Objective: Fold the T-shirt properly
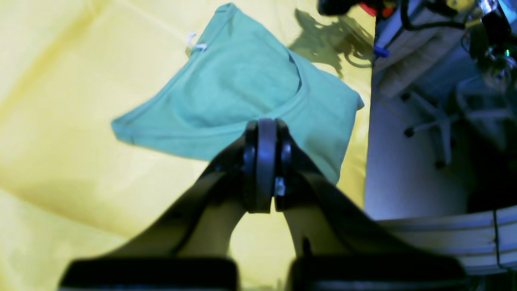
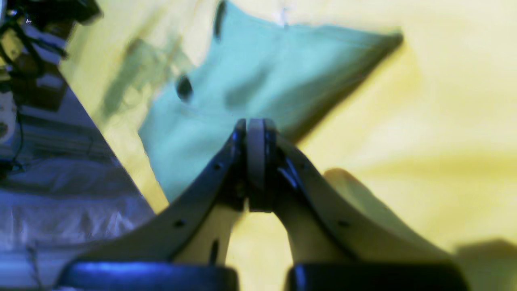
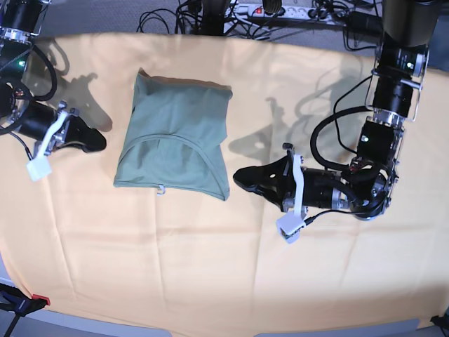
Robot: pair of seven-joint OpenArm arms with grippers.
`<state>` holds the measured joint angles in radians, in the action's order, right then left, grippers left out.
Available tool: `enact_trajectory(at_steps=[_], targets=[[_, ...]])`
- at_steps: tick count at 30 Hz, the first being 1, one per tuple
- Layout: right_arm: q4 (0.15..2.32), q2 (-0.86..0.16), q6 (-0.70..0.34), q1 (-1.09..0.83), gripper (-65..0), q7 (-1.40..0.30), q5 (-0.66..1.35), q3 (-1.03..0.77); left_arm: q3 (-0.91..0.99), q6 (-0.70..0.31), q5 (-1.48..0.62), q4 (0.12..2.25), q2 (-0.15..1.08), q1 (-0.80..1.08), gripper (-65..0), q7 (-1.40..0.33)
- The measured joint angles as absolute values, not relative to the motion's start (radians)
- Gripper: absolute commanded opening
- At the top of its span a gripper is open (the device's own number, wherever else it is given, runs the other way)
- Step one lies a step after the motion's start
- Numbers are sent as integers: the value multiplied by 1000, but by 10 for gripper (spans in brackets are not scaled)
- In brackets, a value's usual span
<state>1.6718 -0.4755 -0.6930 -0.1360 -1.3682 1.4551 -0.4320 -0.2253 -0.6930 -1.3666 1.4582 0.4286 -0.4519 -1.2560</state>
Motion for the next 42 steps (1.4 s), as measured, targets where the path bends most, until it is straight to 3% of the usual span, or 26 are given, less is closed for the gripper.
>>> enact_trajectory(at_steps=[12, 17, 25, 35, 42], targets=[[1685, -472, -693, -300, -650, -1385, 1451, -571, 157, -689, -1448, 1738, 499, -74, -650, -1367], [1834, -478, -693, -413, -650, -1384, 1456, -670, 344, -654, -1460, 1952, 577, 131, -650, -1362], [2075, -481, -695, -675, -650, -1376, 1466, -889, 665, -598, -1462, 2191, 593, 489, -650, -1405], [2083, -364, -697, -980, -650, -1398, 1466, -1033, 865, -587, -1460, 2220, 588, 1010, -650, -1400], [2004, -263, -697, -1166, -650, -1398, 1468, -945, 842, -608, -1462, 2190, 495, 1264, -650, -1396]])
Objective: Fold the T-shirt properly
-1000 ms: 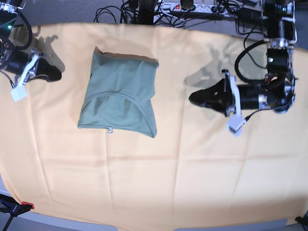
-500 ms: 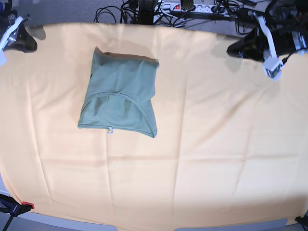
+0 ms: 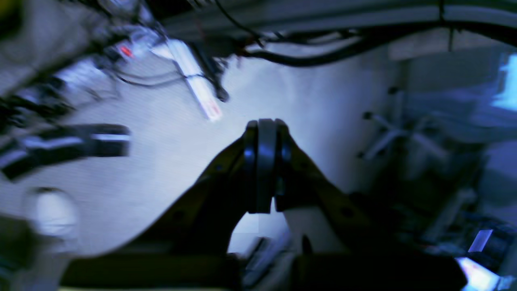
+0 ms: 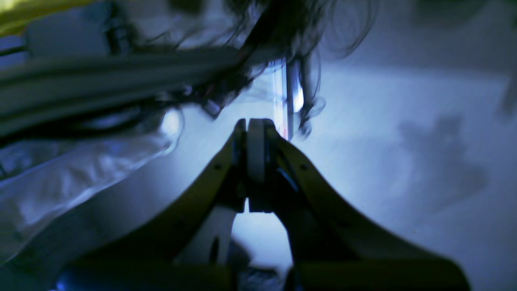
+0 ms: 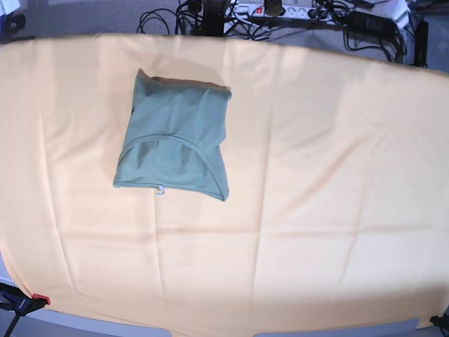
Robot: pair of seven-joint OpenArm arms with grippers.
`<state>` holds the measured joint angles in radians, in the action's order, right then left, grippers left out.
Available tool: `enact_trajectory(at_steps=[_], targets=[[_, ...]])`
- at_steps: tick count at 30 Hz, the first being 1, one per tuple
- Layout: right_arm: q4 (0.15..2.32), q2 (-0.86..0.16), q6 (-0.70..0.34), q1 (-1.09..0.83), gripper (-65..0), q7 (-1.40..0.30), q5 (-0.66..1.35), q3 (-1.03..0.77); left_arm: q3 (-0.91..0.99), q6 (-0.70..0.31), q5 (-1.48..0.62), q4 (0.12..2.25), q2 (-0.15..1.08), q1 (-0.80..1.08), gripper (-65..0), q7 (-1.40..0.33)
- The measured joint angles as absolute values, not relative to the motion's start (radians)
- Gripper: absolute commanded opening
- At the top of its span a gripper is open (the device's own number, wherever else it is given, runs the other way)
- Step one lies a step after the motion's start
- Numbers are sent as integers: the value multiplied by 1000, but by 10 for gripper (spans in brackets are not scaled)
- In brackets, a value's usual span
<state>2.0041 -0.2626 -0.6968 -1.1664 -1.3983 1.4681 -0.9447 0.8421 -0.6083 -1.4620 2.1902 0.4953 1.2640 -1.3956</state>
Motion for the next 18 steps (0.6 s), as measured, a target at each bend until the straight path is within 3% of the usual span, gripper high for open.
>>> enact_trajectory(at_steps=[6, 11, 18], targets=[[1760, -263, -695, -1147, -650, -1383, 1456, -731, 632, -614, -1241, 2008, 456, 1232, -650, -1316], [1549, -269, -695, -994, -650, -1217, 1187, -558, 418, -614, -1076, 1761, 454, 1058, -650, -1211], [1207, -315, -693, -772, -650, -823, 770, -287, 144, -542, -869, 1325, 443, 744, -650, -1039]])
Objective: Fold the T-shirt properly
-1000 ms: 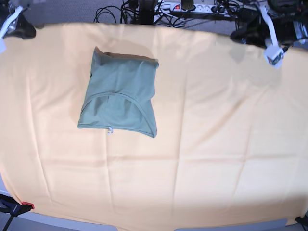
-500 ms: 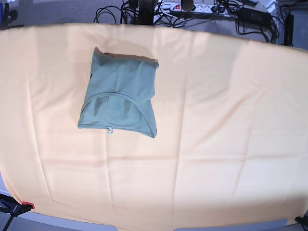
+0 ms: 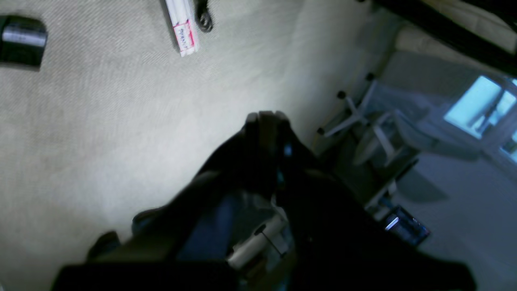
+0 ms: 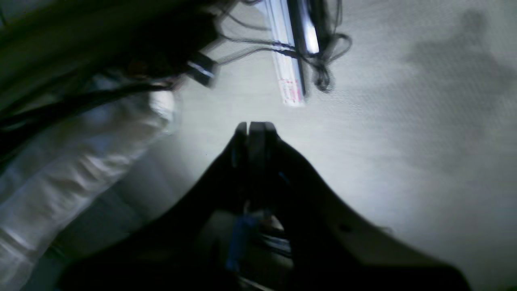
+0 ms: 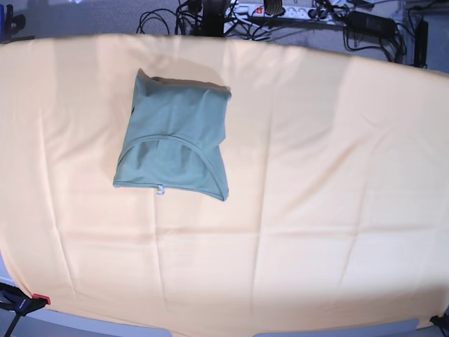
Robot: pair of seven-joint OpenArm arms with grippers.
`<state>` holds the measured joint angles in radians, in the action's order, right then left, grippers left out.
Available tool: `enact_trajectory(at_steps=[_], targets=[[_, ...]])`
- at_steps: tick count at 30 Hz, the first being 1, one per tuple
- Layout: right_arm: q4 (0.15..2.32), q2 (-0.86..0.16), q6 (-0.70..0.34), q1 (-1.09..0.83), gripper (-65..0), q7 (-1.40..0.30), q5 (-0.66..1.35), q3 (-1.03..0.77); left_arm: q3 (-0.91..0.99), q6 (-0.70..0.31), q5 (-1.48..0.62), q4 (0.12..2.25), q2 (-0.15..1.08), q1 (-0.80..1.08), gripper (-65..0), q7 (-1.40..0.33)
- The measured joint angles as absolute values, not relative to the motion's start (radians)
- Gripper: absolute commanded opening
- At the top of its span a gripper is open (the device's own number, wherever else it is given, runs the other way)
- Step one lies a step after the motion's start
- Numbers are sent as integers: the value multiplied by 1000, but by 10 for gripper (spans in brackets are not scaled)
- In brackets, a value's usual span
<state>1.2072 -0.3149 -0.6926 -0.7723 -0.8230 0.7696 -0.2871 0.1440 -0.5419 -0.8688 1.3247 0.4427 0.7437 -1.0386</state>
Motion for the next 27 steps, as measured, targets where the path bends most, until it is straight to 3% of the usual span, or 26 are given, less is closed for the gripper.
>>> enact_trajectory(at_steps=[6, 8, 12, 17, 20, 27], targets=[[883, -315, -690, -591, -650, -369, 466, -65, 19, -539, -739, 973, 368, 509, -650, -795], [786, -310, -612, -538, -650, -228, 369, 10, 3, -537, -669, 877, 337, 462, -650, -662], [654, -269, -433, -431, -650, -152, 253, 125, 0, -526, -496, 739, 280, 382, -650, -402], [620, -204, -335, -347, -650, -104, 176, 225, 1, -297, -255, 654, 187, 339, -650, -148], [620, -191, -288, -335, -650, -104, 175, 264, 1, -179, -189, 633, 132, 352, -650, -101], [617, -161, -260, -337, -650, -104, 153, 311, 0, -112, -115, 632, 53, 344, -650, -33]])
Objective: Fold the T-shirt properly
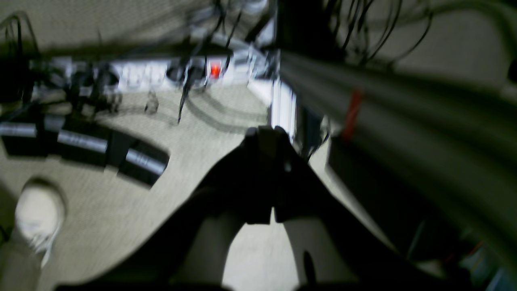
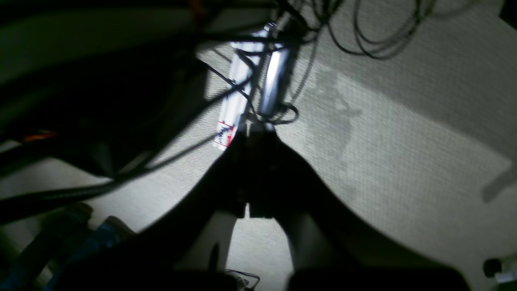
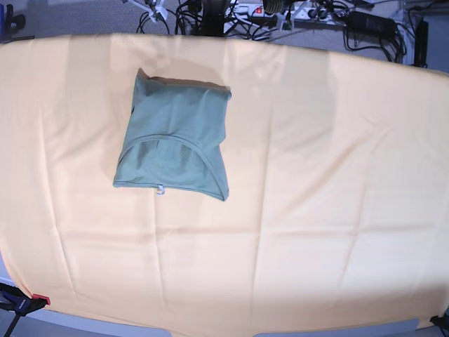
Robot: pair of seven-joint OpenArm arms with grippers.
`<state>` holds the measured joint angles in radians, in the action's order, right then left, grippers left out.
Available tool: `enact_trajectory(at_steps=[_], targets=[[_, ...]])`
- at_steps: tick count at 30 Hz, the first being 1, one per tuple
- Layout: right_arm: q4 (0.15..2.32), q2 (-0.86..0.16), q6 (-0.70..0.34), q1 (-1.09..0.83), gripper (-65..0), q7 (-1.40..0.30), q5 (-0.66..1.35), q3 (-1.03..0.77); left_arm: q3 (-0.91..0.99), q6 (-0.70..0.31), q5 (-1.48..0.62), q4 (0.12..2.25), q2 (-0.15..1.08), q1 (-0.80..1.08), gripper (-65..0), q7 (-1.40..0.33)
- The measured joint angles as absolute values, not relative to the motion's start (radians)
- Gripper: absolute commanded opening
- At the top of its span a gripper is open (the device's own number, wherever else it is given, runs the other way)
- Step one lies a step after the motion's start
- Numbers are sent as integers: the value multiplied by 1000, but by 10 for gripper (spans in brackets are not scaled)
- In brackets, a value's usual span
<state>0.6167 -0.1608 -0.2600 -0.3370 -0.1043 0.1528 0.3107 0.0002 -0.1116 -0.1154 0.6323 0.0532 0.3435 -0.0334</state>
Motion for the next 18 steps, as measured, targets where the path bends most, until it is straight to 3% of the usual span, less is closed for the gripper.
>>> enact_trajectory(at_steps=[5, 10, 18], targets=[[617, -150, -213, -337, -650, -109, 106, 309, -2, -105, -100, 632, 33, 349, -650, -26], [617, -93, -154, -347, -650, -112, 18, 308, -68, 51, -108, 632, 34, 347, -650, 12], [617, -76, -123, -347, -650, -112, 18, 308, -124, 49, -112, 632, 33, 346, -650, 7]])
